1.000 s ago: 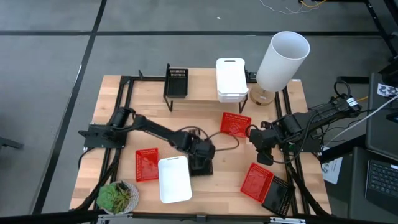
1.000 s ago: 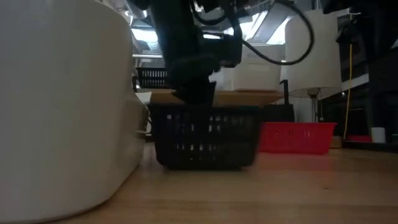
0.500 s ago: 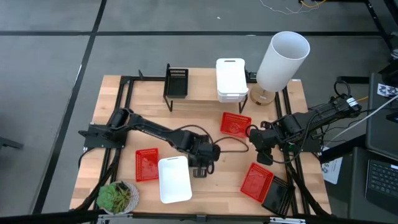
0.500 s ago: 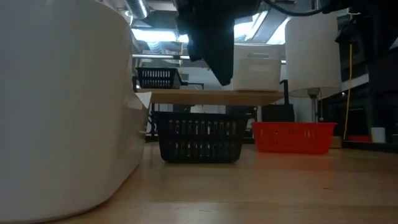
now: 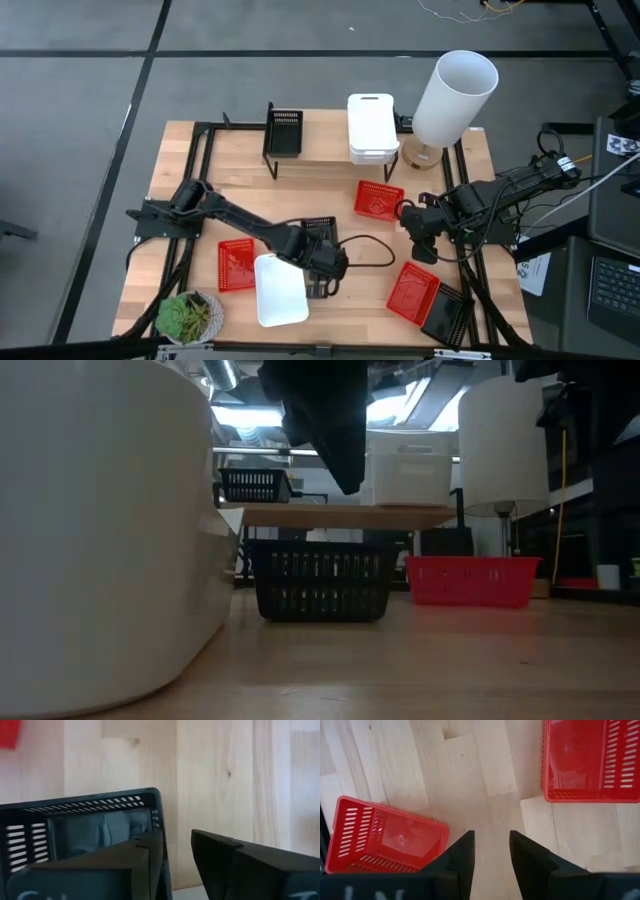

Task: Stack baskets on shelf by color
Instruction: Stack the left black bin on top of the black bin on the shelf

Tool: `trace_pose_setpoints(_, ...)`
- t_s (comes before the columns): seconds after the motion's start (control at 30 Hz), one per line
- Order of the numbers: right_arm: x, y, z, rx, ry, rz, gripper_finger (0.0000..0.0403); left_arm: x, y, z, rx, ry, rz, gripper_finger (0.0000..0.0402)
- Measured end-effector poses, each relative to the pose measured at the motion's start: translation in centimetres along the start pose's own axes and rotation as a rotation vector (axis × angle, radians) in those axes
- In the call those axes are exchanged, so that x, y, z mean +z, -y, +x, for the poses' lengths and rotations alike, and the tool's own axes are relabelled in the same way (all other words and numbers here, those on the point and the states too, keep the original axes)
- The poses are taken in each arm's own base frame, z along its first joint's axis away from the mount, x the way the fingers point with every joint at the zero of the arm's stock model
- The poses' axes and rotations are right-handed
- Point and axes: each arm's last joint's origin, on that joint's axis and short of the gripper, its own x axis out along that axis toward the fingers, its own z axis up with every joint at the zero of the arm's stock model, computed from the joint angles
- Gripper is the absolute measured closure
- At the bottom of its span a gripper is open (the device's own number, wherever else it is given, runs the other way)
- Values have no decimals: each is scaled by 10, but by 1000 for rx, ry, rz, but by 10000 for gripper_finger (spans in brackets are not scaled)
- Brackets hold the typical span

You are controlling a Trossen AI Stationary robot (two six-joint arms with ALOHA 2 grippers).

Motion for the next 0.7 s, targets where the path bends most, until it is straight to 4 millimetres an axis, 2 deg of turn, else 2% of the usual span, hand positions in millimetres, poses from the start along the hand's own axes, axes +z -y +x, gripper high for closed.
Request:
trace_pose_setpoints(0.23,0,0,0,0,-1,0,282,-2,-2,8,18,-15,-3,266)
trace_pose_setpoints(0.47,0,0,0,-1,-4,-2,282,-4,6,35,17,-8,5,266)
trace_pose_setpoints(0.7,-1,0,0,-1,-7,-2,282,-14,6,57,54,-71,20,267)
